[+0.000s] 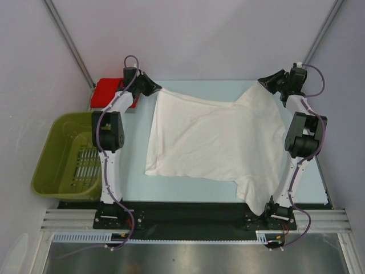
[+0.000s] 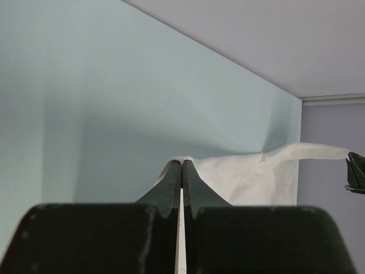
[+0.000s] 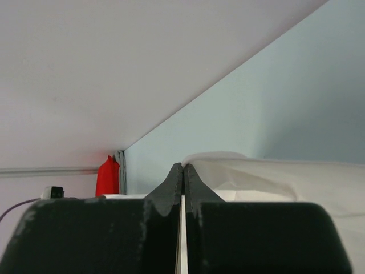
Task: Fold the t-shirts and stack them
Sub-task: Flatten the tshirt out
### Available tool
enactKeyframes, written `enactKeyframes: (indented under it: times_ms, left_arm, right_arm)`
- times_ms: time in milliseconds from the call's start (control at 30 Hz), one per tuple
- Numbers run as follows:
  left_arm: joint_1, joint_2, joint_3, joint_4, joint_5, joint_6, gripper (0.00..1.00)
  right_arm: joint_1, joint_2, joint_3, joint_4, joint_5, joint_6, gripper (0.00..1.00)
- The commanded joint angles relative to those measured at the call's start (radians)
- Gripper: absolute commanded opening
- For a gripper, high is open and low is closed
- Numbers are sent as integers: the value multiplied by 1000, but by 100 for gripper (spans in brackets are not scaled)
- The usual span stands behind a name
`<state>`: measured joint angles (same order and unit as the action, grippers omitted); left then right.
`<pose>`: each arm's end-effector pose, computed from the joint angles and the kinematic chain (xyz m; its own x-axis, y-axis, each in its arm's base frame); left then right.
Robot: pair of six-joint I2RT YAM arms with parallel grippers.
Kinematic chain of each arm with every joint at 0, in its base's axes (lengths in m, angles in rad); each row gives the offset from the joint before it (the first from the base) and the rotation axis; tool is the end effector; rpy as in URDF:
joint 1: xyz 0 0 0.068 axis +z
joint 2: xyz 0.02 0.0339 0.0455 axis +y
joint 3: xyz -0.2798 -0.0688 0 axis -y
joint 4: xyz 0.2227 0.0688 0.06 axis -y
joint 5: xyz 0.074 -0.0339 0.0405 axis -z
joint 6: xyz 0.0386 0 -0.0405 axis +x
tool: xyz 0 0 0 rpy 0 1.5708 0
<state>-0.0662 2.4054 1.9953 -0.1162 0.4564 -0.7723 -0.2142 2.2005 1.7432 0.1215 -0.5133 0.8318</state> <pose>0.5471 -0.0533 0.2130 -0.6658 -0.5836 -0.4649 -0.0348 0.6467 -0.7619 0.5050 -0.0905 0.2597 -0.4149 0.7492 -0.5163 0.0576 0.5879 0.8069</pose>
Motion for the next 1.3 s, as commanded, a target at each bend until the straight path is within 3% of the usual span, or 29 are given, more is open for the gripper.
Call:
enactKeyframes:
  times_ms: [0,200,500,833,1000,1033,1100,1133,1167,1267]
  left_arm:
    - [14,-23,53,-10,31,39,0]
    - [16,-64,8,-30,45,53,0]
    - [17,-72,161,-28,54,-13,0]
    - [22,-42,171,-11,51,-28,3]
    - [22,14,215,-28,21,-28,16]
    - [22,29,249,-36,16,-18,26]
    - [20,76,319,-124,-25,14,36]
    - [19,83,408,-178,-54,69,57]
    - [11,83,440,-228,-97,102,64]
    - [-7,-41,361,-342,-237,214,66]
  right_arm:
    - [6,-68,41,-72,4,-56,0]
    - [-31,-84,41,-118,-1,-65,0]
    - [-39,-81,185,-152,7,-40,0]
    - [-33,-29,231,-132,6,7,0]
    - [-33,8,251,-132,27,3,0]
    - [-34,13,256,-132,32,1,0]
    - [-39,25,260,-132,51,-6,0]
    - [-39,47,274,-132,62,-7,0]
    - [-40,59,285,-132,70,-10,0]
    - [-40,128,361,-147,81,-23,0]
